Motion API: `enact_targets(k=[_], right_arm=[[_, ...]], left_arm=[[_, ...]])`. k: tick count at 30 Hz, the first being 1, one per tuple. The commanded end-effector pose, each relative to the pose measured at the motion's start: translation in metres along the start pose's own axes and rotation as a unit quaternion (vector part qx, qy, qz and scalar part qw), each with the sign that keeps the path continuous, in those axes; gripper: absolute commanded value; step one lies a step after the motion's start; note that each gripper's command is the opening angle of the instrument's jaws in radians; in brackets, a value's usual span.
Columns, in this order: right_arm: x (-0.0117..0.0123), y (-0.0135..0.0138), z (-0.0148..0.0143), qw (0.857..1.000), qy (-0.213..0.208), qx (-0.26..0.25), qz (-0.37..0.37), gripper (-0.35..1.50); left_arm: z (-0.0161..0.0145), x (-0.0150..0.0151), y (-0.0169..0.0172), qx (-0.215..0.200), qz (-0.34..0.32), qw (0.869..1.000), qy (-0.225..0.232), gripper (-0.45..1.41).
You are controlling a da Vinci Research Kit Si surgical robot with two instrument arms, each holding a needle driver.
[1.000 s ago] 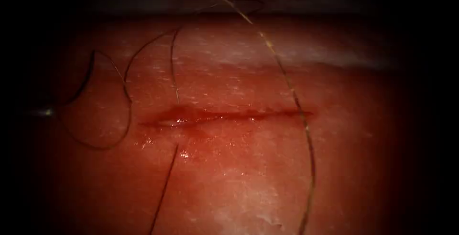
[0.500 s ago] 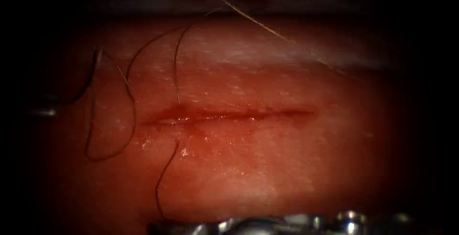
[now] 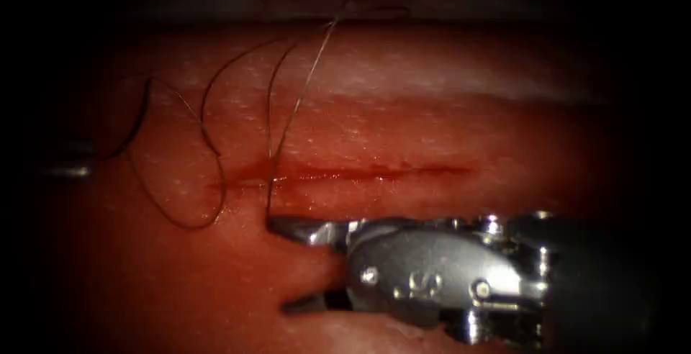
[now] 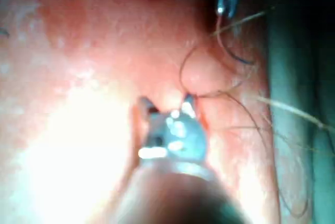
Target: Wound Closure
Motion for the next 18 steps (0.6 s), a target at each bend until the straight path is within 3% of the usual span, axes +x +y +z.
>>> enact_targets(k=[1,4,7,11,13,18], right_arm=[[-0.0004,0.0003,0.0013,1.0,0.001,-0.002,-0.002,0.98],[-0.0008,0.0002,0.0018,1.0,-0.003,0.0,-0.005,0.91],[-0.0017,-0.0004,0.0017,1.0,-0.012,0.023,0.015,0.54],[-0.0022,-0.0006,0.0014,0.998,0.004,0.021,0.064,0.56],[-0.002,-0.0002,0.0018,0.994,0.034,0.016,0.103,0.61],[-0.0024,-0.0001,0.0044,0.98,0.047,0.01,0.192,0.56]], left_arm=[[0.0006,-0.0005,-0.0004,-0.001,0.0,1.0,0.0,-0.35],[0.0005,-0.0005,-0.0004,-0.001,0.0,1.0,0.0,-0.35],[0.0005,-0.0005,-0.0004,-0.001,0.0,1.0,0.0,-0.35],[0.0005,-0.0005,-0.0004,-0.001,0.0,1.0,0.0,-0.35],[0.0005,-0.0005,-0.0004,-0.001,0.0,1.0,0.0,-0.35],[0.0006,-0.0005,-0.0004,-0.001,0.0,1.0,0.0,-0.35]])
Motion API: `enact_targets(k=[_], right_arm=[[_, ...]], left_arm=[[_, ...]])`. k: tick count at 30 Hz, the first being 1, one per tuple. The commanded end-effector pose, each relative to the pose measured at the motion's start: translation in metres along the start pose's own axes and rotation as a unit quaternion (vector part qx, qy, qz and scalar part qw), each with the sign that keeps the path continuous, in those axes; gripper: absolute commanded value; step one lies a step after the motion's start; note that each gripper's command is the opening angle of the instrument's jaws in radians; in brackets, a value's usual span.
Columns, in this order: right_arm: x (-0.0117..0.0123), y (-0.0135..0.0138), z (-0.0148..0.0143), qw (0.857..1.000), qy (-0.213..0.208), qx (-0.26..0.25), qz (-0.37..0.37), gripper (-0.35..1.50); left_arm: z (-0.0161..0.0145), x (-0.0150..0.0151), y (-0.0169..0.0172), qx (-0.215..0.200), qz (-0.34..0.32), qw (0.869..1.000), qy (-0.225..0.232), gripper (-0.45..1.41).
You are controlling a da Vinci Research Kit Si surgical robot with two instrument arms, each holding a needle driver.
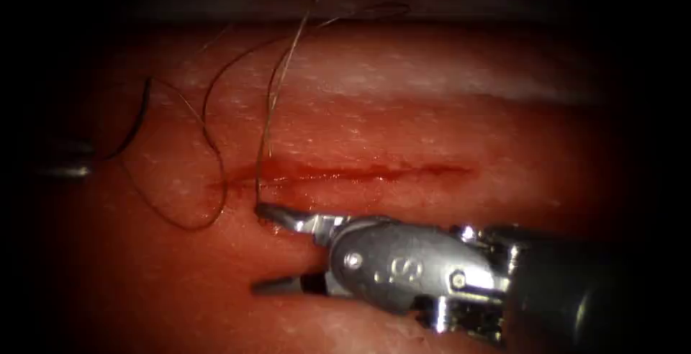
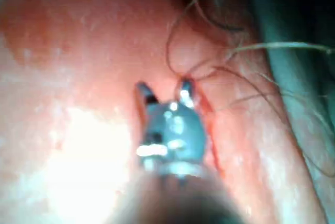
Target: Wound Closure
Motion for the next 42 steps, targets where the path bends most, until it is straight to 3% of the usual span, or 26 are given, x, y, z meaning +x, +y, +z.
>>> enact_targets(k=[1,4,7,8,13,17,27,33,34,36,42], right_arm=[[-0.0004,0.0,0.0016,1.0,0.001,0.0,0.016,0.54],[-0.001,0.0002,0.0022,0.999,0.004,-0.002,0.037,0.42],[-0.0013,0.0006,0.0019,0.999,0.0,0.0,0.042,-0.23],[-0.0012,0.0006,0.0014,0.999,-0.007,0.002,0.042,-0.35],[-0.0003,0.0003,-0.0002,0.998,-0.04,0.007,0.045,-0.35],[0.0019,-0.0007,-0.0013,0.997,-0.05,0.008,0.05,-0.35],[0.0053,-0.0059,-0.0025,0.997,-0.05,0.051,0.03,-0.35],[0.0071,-0.0111,-0.0036,0.989,-0.062,0.134,0.022,-0.35],[0.0084,-0.0136,-0.0042,0.984,-0.069,0.163,0.012,-0.35],[0.0098,-0.0156,-0.0047,0.979,-0.072,0.191,0.004,-0.35],[0.0121,-0.0193,-0.0055,0.966,-0.071,0.248,-0.02,-0.35]], left_arm=[[0.0006,-0.0005,-0.0004,0.0,0.0,1.0,0.0,-0.35],[0.0006,-0.0005,-0.0004,0.0,-0.003,1.0,0.0,-0.35],[0.0006,-0.0005,-0.0004,0.0,-0.003,1.0,0.0,-0.35],[0.0006,-0.0005,-0.0004,0.0,-0.003,1.0,0.0,-0.35],[0.0005,-0.0005,-0.0004,-0.001,-0.003,1.0,0.002,-0.35],[0.0005,-0.0005,-0.0004,-0.001,-0.003,1.0,0.002,-0.35],[0.0004,-0.0005,-0.0004,-0.001,-0.003,1.0,0.002,-0.35],[0.0002,-0.0005,-0.0005,-0.002,-0.003,1.0,0.002,-0.35],[0.0002,-0.0005,-0.0005,-0.003,-0.003,1.0,0.002,-0.35],[0.0002,-0.0005,-0.0005,-0.002,-0.003,1.0,0.002,-0.35],[0.0002,-0.0005,-0.0005,-0.003,-0.003,1.0,0.002,-0.35]])
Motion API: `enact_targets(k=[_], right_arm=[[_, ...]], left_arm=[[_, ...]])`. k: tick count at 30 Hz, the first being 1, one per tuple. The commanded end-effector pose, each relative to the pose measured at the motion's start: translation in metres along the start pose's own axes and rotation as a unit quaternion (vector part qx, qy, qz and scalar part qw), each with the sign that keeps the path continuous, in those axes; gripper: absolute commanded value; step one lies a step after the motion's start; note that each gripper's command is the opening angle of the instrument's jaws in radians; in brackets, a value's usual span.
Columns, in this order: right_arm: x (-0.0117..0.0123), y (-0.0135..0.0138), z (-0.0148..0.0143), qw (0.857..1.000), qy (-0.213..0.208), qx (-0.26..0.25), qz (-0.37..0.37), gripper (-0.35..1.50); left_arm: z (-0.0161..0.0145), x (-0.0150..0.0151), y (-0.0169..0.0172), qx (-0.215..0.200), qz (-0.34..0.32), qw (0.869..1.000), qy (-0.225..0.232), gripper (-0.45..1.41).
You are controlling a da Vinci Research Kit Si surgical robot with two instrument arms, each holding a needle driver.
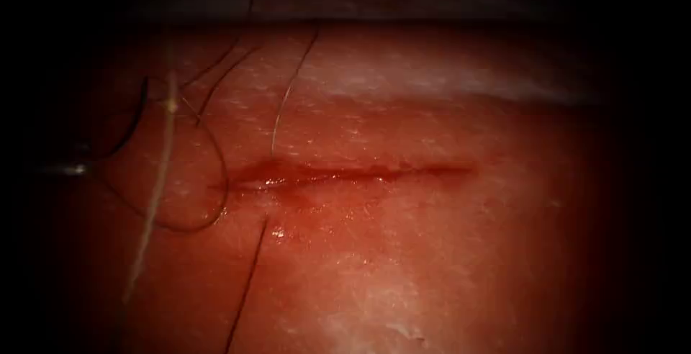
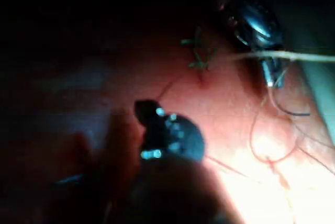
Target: Wound Closure
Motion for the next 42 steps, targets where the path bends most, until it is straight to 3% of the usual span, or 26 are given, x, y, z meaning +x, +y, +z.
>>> enact_targets(k=[1,4,5,6,7,12,18,26,32,34,38,42], right_arm=[[0.0009,-0.0012,0.0013,1.0,0.0,0.022,-0.014,-0.35],[0.0015,-0.0008,0.0016,0.999,0.018,0.02,-0.03,-0.35],[0.0019,0.0002,0.0014,0.999,0.039,-0.007,-0.037,0.44],[0.0019,0.001,0.0012,0.997,0.054,-0.03,-0.036,0.93],[0.0019,0.002,0.0004,0.995,0.07,-0.059,-0.042,1.18],[0.0004,0.0036,-0.0028,0.992,0.078,-0.094,-0.036,1.23],[-0.0024,0.0054,-0.0066,0.988,0.073,-0.134,-0.033,1.23],[-0.0051,0.0077,-0.0087,0.983,0.063,-0.166,-0.047,1.18],[-0.0075,0.0108,-0.0083,0.976,0.05,-0.198,-0.071,1.18],[-0.0088,0.0127,-0.0074,0.967,0.041,-0.241,-0.076,1.2],[-0.0111,0.0158,-0.0057,0.958,0.03,-0.277,-0.069,1.26],[-0.0116,0.0178,-0.0044,0.957,0.028,-0.282,-0.063,1.25]], left_arm=[[0.0006,-0.0005,-0.0004,-0.001,0.0,1.0,0.0,-0.35],[0.0006,-0.0005,-0.0004,0.0,0.0,1.0,0.0,-0.35],[0.0006,-0.0005,-0.0004,0.0,0.001,1.0,0.0,-0.35],[0.0006,-0.0005,-0.0004,0.0,0.001,1.0,0.0,-0.35],[0.0005,-0.0005,-0.0004,-0.001,0.0,1.0,0.0,-0.35],[-0.0011,0.0001,-0.0009,-0.003,-0.001,1.0,0.001,-0.35],[-0.006,0.0007,-0.0029,0.026,-0.005,1.0,0.004,-0.35],[-0.0069,0.0004,-0.0033,0.045,-0.007,0.999,0.004,-0.35],[-0.006,-0.0001,-0.0031,0.041,-0.006,0.999,0.004,-0.35],[-0.0057,-0.0002,-0.0031,0.04,-0.006,0.999,0.004,-0.35],[-0.0052,-0.0002,-0.0029,0.037,-0.006,0.999,0.004,-0.35],[-0.0051,-0.0002,-0.0028,0.036,-0.006,0.999,0.003,-0.35]])
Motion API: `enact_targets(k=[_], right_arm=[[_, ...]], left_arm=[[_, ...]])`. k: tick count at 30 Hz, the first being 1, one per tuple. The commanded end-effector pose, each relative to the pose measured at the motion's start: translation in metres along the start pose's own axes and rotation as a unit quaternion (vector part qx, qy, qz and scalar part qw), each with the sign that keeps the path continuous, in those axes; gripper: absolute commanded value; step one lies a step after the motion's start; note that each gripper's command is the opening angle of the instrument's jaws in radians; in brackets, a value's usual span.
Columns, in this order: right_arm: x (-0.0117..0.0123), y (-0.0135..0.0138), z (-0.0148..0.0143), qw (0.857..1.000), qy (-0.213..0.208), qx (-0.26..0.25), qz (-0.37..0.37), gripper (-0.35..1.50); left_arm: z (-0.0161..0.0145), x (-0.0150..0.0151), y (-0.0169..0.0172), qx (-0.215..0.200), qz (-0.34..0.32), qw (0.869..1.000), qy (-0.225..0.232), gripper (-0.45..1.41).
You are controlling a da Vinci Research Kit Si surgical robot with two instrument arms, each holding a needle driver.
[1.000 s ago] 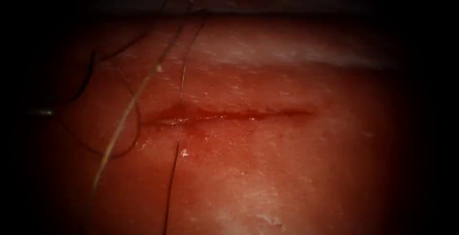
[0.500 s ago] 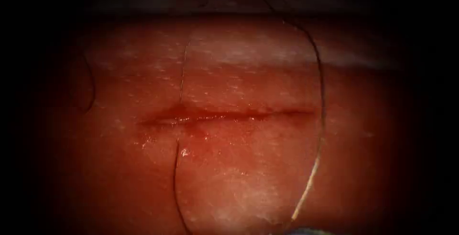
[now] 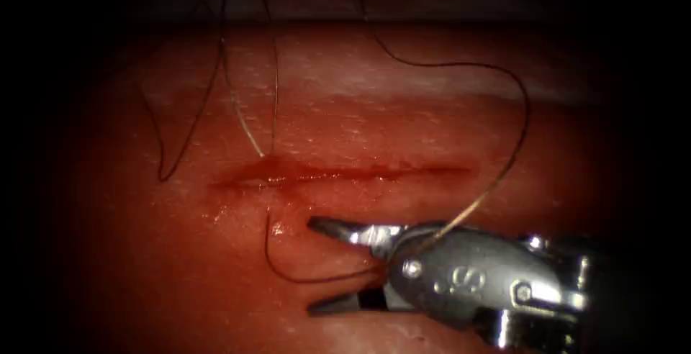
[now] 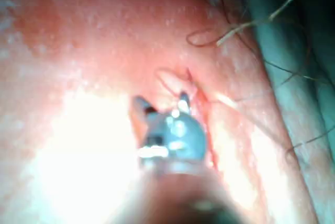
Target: Wound Closure
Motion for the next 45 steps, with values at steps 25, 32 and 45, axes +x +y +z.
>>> enact_targets(k=[25,32,45], right_arm=[[0.0038,-0.0029,0.0026,0.995,-0.036,0.085,-0.022,-0.35],[0.0052,-0.0048,0.0011,0.994,-0.041,0.099,-0.026,-0.35],[0.0087,-0.0104,-0.0011,0.983,-0.029,0.174,-0.044,-0.35]], left_arm=[[0.0005,-0.0006,-0.0005,-0.001,0.001,1.0,0.0,-0.35],[0.0005,-0.0006,-0.0005,-0.001,0.001,1.0,0.0,-0.35],[0.0005,-0.0007,-0.0006,-0.001,0.001,1.0,0.0,-0.35]])
